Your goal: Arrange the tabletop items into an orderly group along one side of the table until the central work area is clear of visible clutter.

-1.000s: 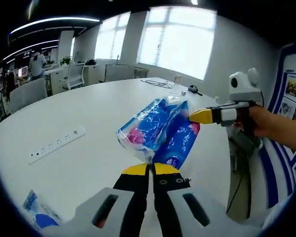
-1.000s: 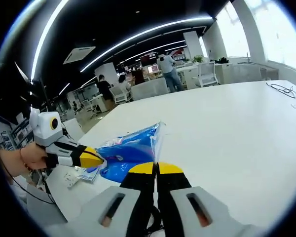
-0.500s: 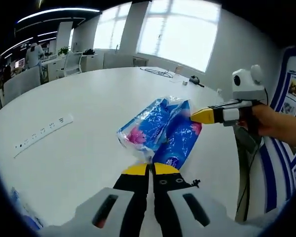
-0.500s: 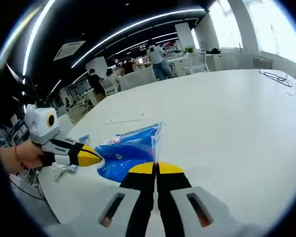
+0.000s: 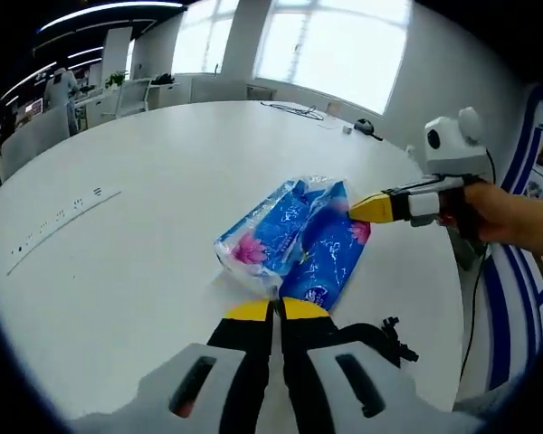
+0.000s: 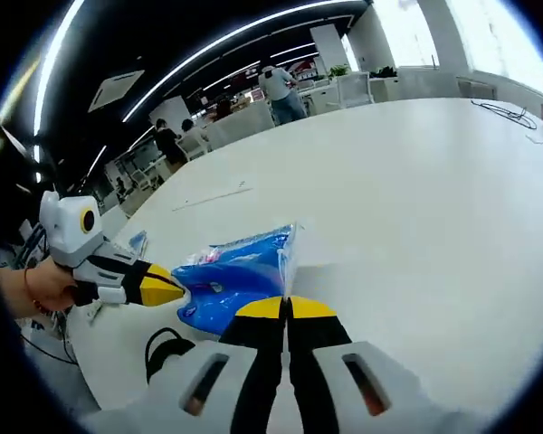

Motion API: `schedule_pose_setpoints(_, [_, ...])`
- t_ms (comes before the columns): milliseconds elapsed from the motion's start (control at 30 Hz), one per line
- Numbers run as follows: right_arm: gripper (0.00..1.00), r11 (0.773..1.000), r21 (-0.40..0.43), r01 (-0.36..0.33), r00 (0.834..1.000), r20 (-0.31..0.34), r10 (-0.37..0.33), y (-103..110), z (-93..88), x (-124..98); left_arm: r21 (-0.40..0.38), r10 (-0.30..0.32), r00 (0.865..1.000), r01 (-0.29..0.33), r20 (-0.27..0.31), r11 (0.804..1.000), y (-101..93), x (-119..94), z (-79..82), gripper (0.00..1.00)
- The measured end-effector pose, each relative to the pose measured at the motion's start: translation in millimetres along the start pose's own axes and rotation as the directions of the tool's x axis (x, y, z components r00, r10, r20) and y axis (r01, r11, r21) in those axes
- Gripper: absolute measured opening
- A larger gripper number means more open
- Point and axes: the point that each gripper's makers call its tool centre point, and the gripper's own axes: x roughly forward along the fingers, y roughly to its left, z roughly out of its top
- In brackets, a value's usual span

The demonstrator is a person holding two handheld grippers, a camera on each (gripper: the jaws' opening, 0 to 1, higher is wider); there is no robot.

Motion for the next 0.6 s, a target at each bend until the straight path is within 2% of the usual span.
schedule_pose_setpoints(600, [0.00,1.000,0.019,0.007,0.999,-0.050,-0.006,-7,-22.8,9,-0.009,0.003,1.000,-0.003,-0.031,1.000,1.0,8,-14.5,0.00])
